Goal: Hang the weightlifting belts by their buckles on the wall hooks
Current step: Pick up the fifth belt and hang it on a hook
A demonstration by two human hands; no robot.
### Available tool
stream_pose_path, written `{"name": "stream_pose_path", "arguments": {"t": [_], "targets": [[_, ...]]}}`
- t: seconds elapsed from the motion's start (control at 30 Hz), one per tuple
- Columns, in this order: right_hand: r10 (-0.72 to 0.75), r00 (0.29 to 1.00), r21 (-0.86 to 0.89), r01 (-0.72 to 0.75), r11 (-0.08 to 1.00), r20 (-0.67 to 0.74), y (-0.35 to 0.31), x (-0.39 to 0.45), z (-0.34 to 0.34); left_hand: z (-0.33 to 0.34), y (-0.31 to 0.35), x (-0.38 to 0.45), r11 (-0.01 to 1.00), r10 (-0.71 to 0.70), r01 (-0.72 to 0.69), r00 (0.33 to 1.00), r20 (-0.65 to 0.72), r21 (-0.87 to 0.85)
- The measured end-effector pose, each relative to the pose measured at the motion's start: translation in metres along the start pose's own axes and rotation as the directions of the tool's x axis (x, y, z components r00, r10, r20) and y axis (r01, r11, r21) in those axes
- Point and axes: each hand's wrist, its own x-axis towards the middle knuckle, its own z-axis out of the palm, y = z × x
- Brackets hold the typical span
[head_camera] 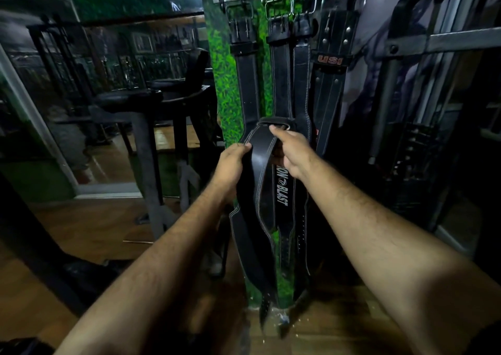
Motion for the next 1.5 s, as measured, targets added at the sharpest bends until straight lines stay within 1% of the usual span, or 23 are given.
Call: {"name": "stream_pose_path", "arguments": {"t": [0.07,0.1,0.2,0.23,0.3,0.33,0.43,0.57,0.63,0.7,0.77,0.8,0.87,0.93,1.03,1.1,1.17,1.23,1.3,1.33,1.4,1.5], "targets": [[-0.036,0.999,-0.042,0.037,0.998,0.023,0.0,-0.002,0.004,-0.001,-0.003,0.004,0.998,-0.033,0.035,0.999,-0.035,0.052],[-0.064,0.997,-0.082,0.066,0.994,0.035,0.001,-0.001,0.006,-0.001,-0.001,0.008,0.998,-0.037,0.039,0.998,-0.045,0.05],[-0.131,0.986,-0.214,0.151,0.965,0.103,0.004,-0.006,0.008,0.003,0.01,0.023,0.999,-0.032,0.03,0.998,-0.054,-0.029],[-0.126,0.985,-0.249,0.152,0.956,0.118,0.006,-0.006,0.007,0.004,0.014,0.028,1.0,-0.017,0.016,0.998,-0.058,-0.002],[-0.109,0.982,-0.304,0.152,0.94,0.156,0.009,-0.006,0.006,0.006,0.021,0.03,0.994,0.064,-0.054,0.993,-0.103,0.093],[-0.1,0.979,-0.327,0.154,0.932,0.176,0.01,-0.006,0.006,0.006,0.023,0.029,0.991,0.101,-0.088,0.986,-0.13,0.104],[-0.053,0.977,-0.362,0.127,0.923,0.206,0.01,-0.001,0.008,0.005,0.022,0.038,0.985,0.169,-0.162,0.974,-0.149,0.057],[0.049,0.977,-0.394,0.037,0.918,0.206,0.011,0.011,0.009,0.002,0.018,0.05,0.977,0.207,-0.194,0.962,-0.178,0.085],[0.103,0.972,-0.362,-0.021,0.932,0.211,0.007,0.012,0.01,0.001,0.013,0.054,0.979,0.2,-0.186,0.955,-0.221,0.081],[0.135,0.969,-0.26,-0.079,0.962,0.206,0.002,0.014,0.01,-0.002,0.007,0.056,0.977,0.211,-0.195,0.943,-0.259,0.086],[0.105,0.976,-0.135,-0.08,0.988,0.193,-0.004,0.018,0.009,-0.005,0.002,0.059,0.977,0.213,-0.201,0.94,-0.268,0.071],[0.076,0.981,-0.109,-0.058,0.992,0.176,-0.007,0.021,0.011,-0.007,0.002,0.06,0.976,0.218,-0.207,0.939,-0.264,0.067],[0.026,0.991,-0.141,-0.007,0.99,0.132,-0.014,0.029,0.019,-0.01,0.003,0.066,0.975,0.223,-0.212,0.939,-0.263,0.07],[-0.019,0.998,-0.197,0.029,0.98,0.053,-0.019,0.037,0.03,-0.01,0.005,0.07,0.974,0.226,-0.215,0.938,-0.262,0.069],[-0.059,0.991,-0.27,0.025,0.963,-0.117,-0.02,0.054,0.043,-0.01,0.006,0.081,0.972,0.235,-0.228,0.935,-0.265,0.056],[-0.057,0.979,-0.272,0.002,0.962,-0.194,-0.02,0.061,0.048,-0.011,0.008,0.089,0.965,0.262,-0.254,0.923,-0.283,0.064],[-0.051,0.983,-0.273,0.001,0.962,-0.178,-0.021,0.066,0.051,-0.014,0.009,0.097,0.961,0.276,-0.264,0.917,-0.289,0.081],[-0.128,0.983,-0.367,0.073,0.927,-0.129,-0.022,0.07,0.054,-0.017,0.01,0.104,0.958,0.287,-0.273,0.921,-0.263,0.086],[-0.219,0.968,-0.461,0.138,0.877,-0.126,-0.025,0.072,0.059,-0.019,0.009,0.109,0.957,0.291,-0.28,0.928,-0.234,0.082],[-0.241,0.961,-0.494,0.143,0.857,-0.139,-0.025,0.073,0.062,-0.02,0.009,0.111,0.957,0.291,-0.279,0.93,-0.224,0.082],[-0.267,0.951,-0.525,0.148,0.838,-0.157,-0.024,0.079,0.067,-0.022,0.01,0.116,0.956,0.294,-0.284,0.931,-0.217,0.079],[-0.296,0.951,-0.541,0.202,0.817,-0.093,-0.024,0.09,0.075,-0.029,0.009,0.124,0.957,0.29,-0.282,0.931,-0.223,0.069]]}}
